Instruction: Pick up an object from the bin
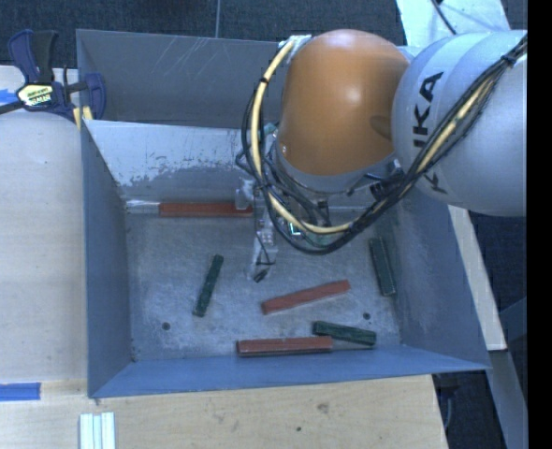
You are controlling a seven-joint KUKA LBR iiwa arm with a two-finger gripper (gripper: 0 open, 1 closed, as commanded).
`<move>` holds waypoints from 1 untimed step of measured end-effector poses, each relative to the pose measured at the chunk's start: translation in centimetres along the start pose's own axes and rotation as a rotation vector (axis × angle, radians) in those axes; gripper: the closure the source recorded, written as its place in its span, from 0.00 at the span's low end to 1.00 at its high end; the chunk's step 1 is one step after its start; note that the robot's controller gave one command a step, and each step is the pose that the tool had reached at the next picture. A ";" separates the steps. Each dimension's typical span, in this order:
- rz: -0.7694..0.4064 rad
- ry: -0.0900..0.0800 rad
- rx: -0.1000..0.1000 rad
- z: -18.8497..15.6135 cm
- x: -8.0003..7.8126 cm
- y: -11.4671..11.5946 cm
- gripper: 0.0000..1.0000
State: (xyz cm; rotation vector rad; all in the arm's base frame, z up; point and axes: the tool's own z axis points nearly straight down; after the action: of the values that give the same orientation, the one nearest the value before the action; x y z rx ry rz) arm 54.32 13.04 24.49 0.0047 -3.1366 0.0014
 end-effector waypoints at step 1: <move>0.045 0.001 0.001 10.8 -0.2 -4.6 0.00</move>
Offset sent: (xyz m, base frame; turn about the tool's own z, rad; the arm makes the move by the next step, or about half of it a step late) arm 0.0025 -0.0431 -0.1035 0.0413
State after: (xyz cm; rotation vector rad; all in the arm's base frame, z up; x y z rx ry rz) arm 54.45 8.47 13.68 -0.0658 -3.1353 0.0036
